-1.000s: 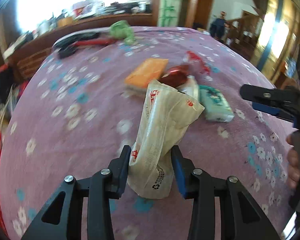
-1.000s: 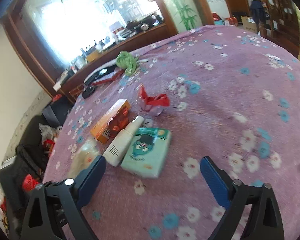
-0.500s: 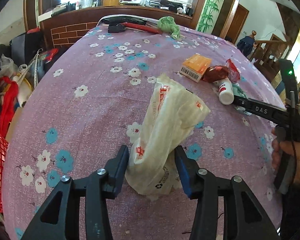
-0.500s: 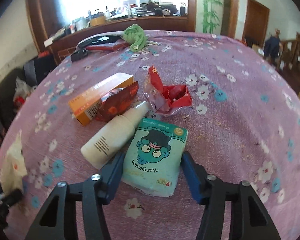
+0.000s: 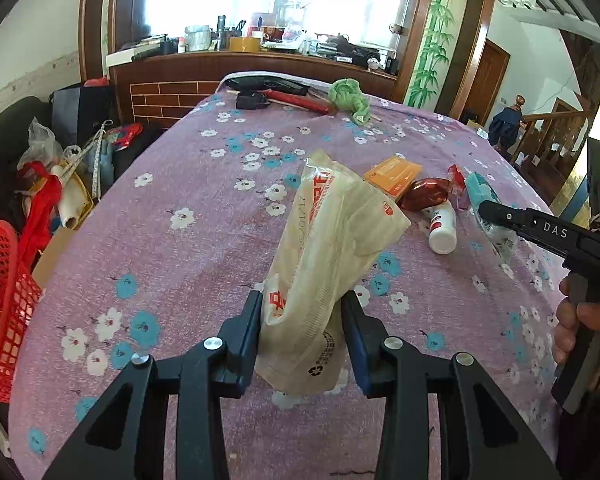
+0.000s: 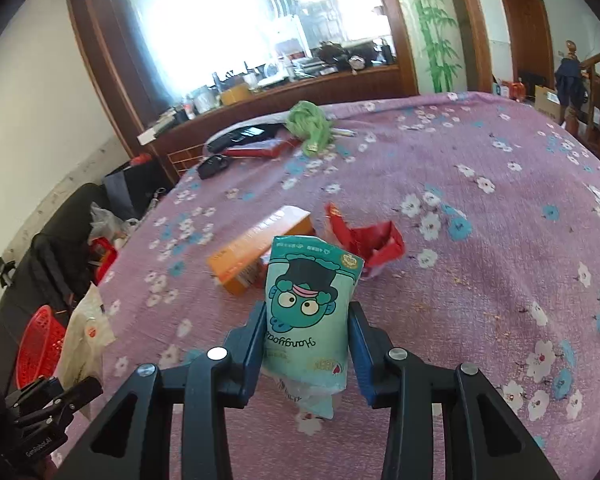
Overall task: Collect trash
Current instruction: 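Carry the white bag and tissue pack over the red wastebasket with both tools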
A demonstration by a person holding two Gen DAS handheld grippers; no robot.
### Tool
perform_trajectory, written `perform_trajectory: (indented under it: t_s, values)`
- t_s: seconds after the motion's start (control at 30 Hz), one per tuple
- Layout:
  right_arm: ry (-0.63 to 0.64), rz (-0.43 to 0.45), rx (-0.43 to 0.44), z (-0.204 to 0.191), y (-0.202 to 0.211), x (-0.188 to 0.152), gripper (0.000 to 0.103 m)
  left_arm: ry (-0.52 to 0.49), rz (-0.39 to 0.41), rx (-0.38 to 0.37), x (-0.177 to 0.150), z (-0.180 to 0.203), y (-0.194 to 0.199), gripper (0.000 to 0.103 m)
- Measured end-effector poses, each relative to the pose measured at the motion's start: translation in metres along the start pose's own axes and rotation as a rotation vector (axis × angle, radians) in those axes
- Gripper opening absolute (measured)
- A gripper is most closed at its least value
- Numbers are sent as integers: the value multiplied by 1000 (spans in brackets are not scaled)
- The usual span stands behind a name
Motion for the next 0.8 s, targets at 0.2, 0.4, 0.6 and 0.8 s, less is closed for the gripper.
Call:
perform_trajectory:
  t_s: [0.2, 0.4, 0.6, 0.8]
  values:
    - [100, 25, 26, -30, 4, -6, 42, 15, 16, 17, -6, -9, 17, 41]
    - [149, 10, 69, -53, 10, -19, 42, 26, 14, 50, -14, -26, 34, 41]
    - [175, 32, 107, -78, 28, -29, 42, 69, 43, 75, -22, -53, 56, 41]
    - [226, 19, 140, -111, 40, -43, 42, 103, 54, 94, -31, -74, 71, 41]
Point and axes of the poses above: each gripper's, at about its wrist camera, not at the fingertips, and y roughly against the way its jaws point, z to its right, x to its top, the point moved 4 cm from there along -y, roughly the way its jaws point, and after that the axes turned 4 degrees about -z, right-handed, at the moved point
